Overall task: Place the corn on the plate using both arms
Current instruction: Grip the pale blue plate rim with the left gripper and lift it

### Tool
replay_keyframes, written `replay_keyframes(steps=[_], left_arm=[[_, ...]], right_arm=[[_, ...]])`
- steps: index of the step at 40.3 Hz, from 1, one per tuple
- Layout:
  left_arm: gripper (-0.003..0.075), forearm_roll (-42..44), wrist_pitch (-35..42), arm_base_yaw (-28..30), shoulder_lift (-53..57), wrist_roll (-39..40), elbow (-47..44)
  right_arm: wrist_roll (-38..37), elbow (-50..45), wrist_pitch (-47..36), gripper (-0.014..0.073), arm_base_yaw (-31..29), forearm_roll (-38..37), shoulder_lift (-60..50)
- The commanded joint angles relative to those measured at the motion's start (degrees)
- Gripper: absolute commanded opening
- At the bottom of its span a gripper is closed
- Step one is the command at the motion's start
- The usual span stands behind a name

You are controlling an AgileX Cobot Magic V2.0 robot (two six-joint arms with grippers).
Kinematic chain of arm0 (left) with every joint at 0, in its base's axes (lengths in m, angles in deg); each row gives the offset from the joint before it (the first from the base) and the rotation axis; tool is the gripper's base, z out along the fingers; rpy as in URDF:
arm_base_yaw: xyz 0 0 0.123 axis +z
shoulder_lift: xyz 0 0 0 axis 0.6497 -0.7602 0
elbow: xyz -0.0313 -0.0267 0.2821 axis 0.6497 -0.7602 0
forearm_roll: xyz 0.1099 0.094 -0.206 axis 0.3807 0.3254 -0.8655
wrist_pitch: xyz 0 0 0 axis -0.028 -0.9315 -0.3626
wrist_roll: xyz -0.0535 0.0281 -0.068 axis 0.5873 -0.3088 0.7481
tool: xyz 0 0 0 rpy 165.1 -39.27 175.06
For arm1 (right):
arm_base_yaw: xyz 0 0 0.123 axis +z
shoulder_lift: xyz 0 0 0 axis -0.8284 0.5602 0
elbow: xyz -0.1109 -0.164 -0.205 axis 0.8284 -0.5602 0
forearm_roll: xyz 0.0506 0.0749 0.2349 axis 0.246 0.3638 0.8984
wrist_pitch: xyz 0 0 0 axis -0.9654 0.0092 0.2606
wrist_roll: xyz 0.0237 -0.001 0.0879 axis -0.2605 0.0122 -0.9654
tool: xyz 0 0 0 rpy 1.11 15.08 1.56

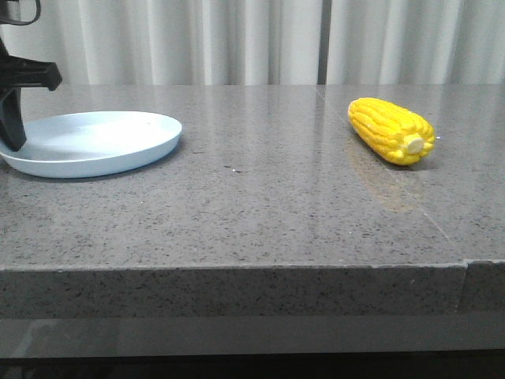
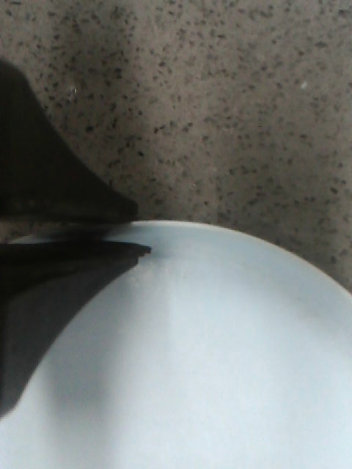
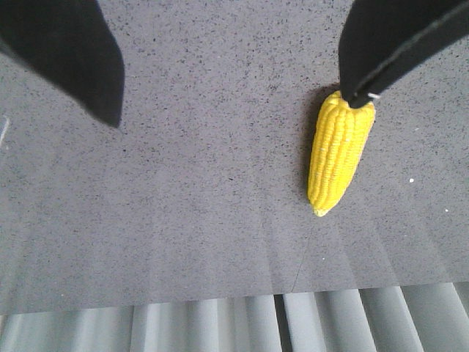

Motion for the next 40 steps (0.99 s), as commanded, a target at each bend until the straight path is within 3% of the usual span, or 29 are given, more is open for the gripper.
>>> replay_keyframes(steps=[1,7,17,26,40], left_arm=[[-0.002,-1.25,1.75,-0.48,3.36,-0.14,1.33],[-0.002,-5.28,3.22,-0.48,6.39,-0.58,3.13],[-0.002,-15.35,-0.93,-2.71,6.68,-5.42,10.14],[-0.002,-15.6,-0.16,-7.47,3.7,-5.42,11.1],[-0.0003,-15.99,-0.05,-8.77,-1.76,-6.37,11.1]], right_arm=[[0.55,1.98,-4.88,0.0624,-0.3,0.23,0.61],[0.55,1.98,-4.88,0.0624,-0.3,0.23,0.61],[0.55,1.98,-4.88,0.0624,-0.3,0.23,0.61],[0.55,1.98,-4.88,0.0624,-0.3,0.23,0.61],[0.55,1.98,-4.88,0.0624,-0.3,0.23,0.61]])
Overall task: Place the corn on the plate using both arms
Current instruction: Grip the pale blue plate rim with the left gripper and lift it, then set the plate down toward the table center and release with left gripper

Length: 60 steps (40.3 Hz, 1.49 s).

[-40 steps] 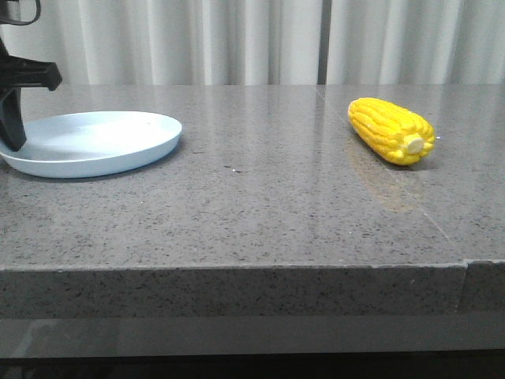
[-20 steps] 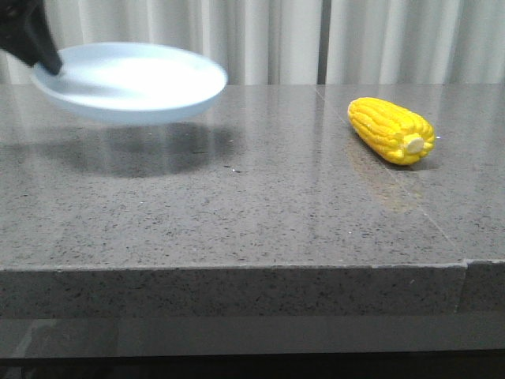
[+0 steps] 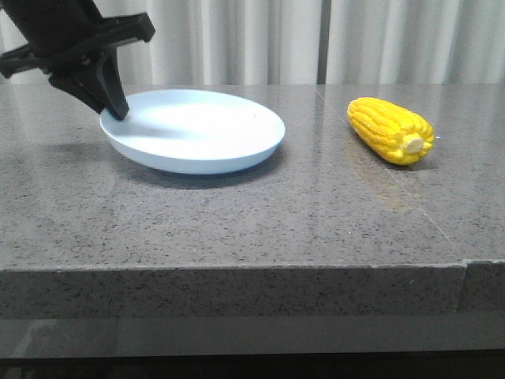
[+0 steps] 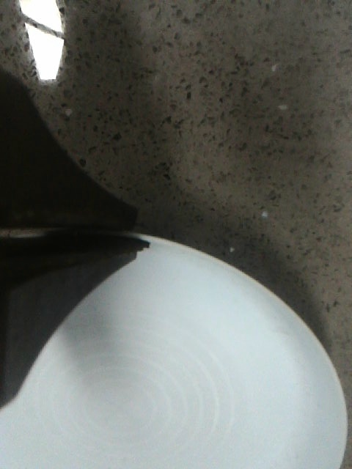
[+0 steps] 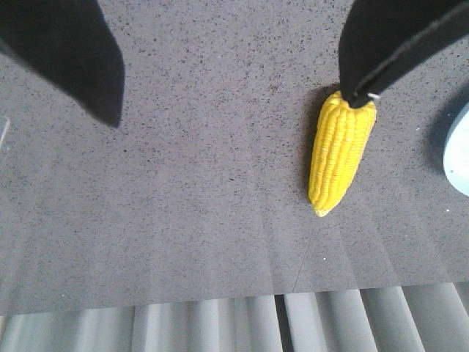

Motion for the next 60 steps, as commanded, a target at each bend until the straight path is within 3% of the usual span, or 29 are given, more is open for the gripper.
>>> replay_keyframes(steps=[1,6,11,14,18,23,33,42,60], left_arm=[[0.001,-1.83,2.2,-0.43,2.36,-0.79,1.89],[0.0175,-1.83,2.67,-0.43,2.49,-0.88,1.89],[0.0397,-1.11,2.67,-0.43,3.12,-0.88,1.89],[0.0443,0.44,2.81,-0.43,4.13,-0.88,1.89],[0.0426,3.64,2.99,-0.43,7.02,-0.88,1.89],[0.0323,8.01,2.83,-0.16,12.09,-0.52,1.64],[-0.0022,10.5,3.38,5.09,24.04,-0.37,-5.53],[-0.002,11.68,7.34,11.64,37.27,-0.93,-16.61],[-0.002,18.0,24.19,12.13,71.67,-0.93,-41.46]], right_arm=[[0.55,1.98,-4.88,0.0624,-0.3,0.23,0.61],[0.55,1.98,-4.88,0.0624,-0.3,0.23,0.61],[0.55,1.98,-4.88,0.0624,-0.3,0.23,0.61],[0.55,1.98,-4.88,0.0624,-0.3,0.23,0.61],[0.55,1.98,-4.88,0.0624,-0.3,0.23,0.61],[0.55,1.98,-4.88,0.0624,-0.3,0.23,0.61],[0.55,1.98,-4.88,0.0624,-0.3,0.23,0.61],[0.55,1.98,-4.88,0.0624,-0.3,0.23,0.61],[0.55,1.98,-4.88,0.0624,-0.3,0.23,0.61]])
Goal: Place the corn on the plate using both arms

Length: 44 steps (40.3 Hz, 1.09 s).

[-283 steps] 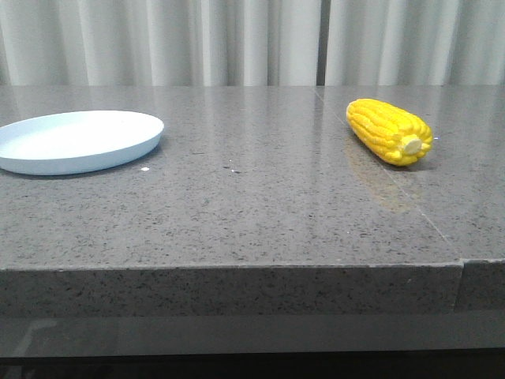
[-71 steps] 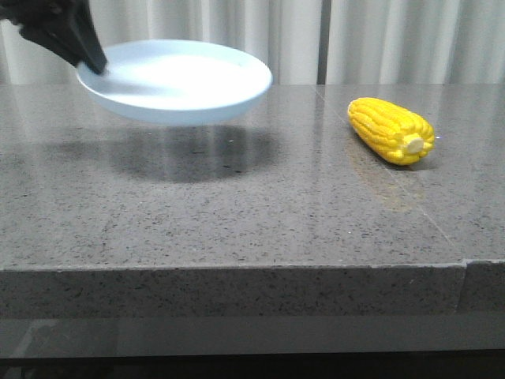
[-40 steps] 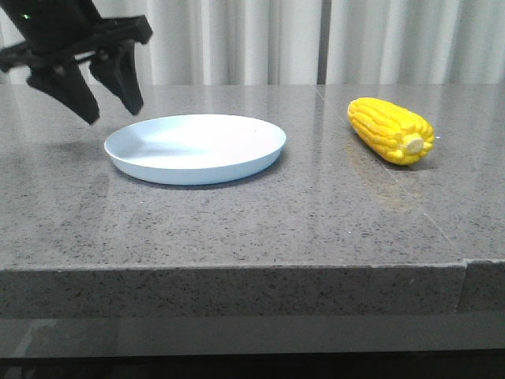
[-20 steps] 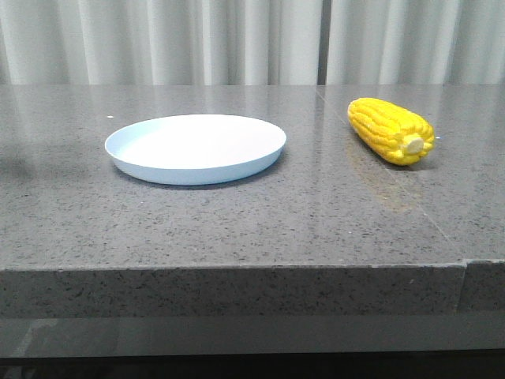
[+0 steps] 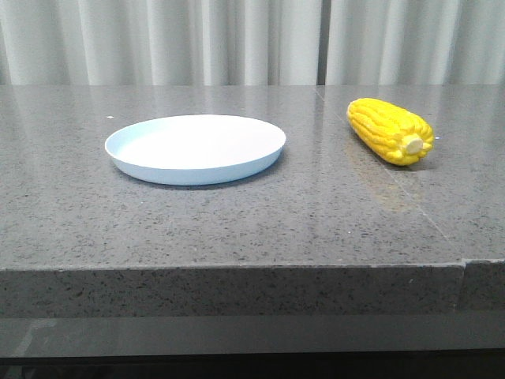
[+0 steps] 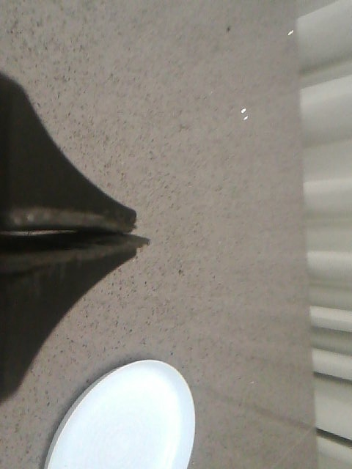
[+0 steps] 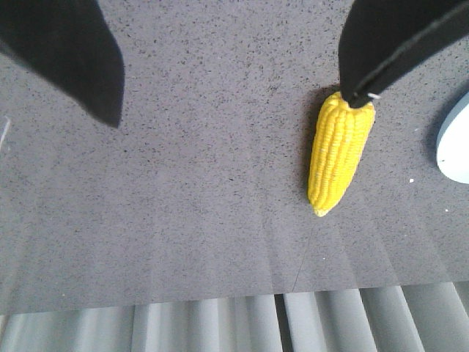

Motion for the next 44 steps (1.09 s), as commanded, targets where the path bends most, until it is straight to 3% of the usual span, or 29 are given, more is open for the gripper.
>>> replay_keyframes(steps=[1,19,44], left_arm=[[-0.002,2.4,7.11,0.2,6.76,-0.03,-3.03],[-0.002,5.19,8.76,0.2,33.52,-0.07,-18.17],[-0.002,5.19,9.24,0.2,34.72,-0.07,-22.05]], right_arm=[[0.55,1.98,-4.88,0.0624,-0.3,0.23,0.61],[0.55,1.98,-4.88,0.0624,-0.3,0.23,0.61],[0.55,2.18,-5.82,0.0624,-0.3,0.29,1.69]])
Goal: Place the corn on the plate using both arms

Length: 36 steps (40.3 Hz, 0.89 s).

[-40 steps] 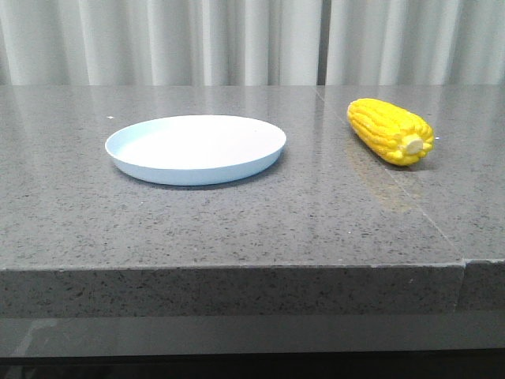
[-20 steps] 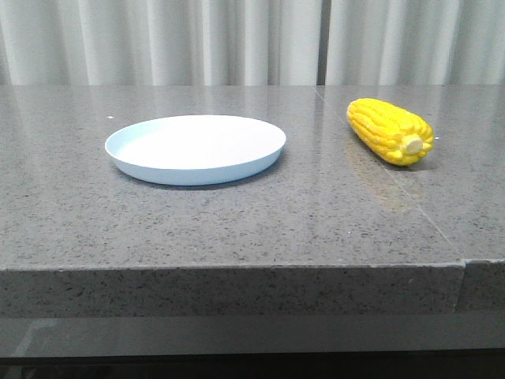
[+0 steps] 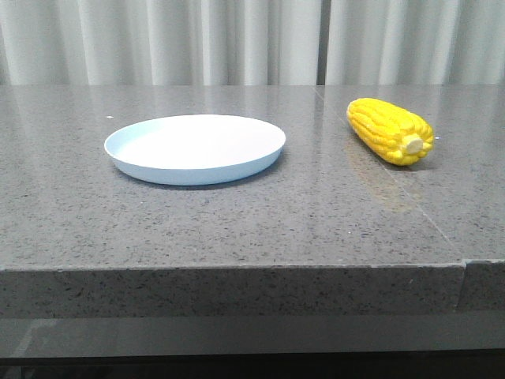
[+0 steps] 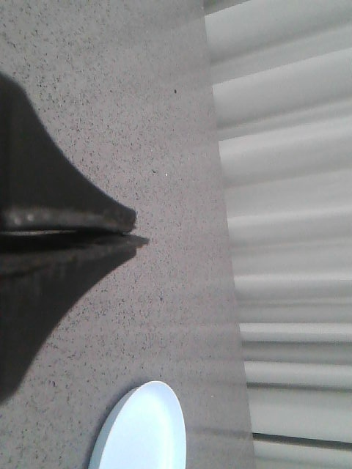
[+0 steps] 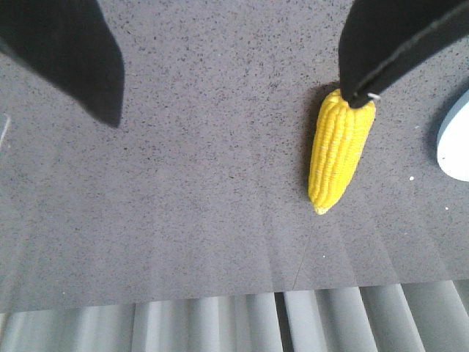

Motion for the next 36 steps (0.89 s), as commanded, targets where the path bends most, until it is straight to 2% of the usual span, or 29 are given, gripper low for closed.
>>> replay_keyframes(steps=[1,12,18,36], left_arm=[[-0.002,0.16,5.56,0.2,-0.7,0.01,0.82],[-0.002,0.16,6.06,0.2,-0.7,0.01,0.82],[-0.002,0.16,6.06,0.2,-0.7,0.01,0.82],[-0.002,0.16,6.06,0.2,-0.7,0.01,0.82]], right_arm=[[0.55,2.44,-5.1,0.0624,-0.3,0.29,2.0],[0.55,13.83,2.71,0.0624,-0.3,0.94,19.46],[0.55,22.13,7.68,0.0624,0.19,5.78,30.82],[0.55,44.34,18.7,0.0624,10.97,8.98,59.34]])
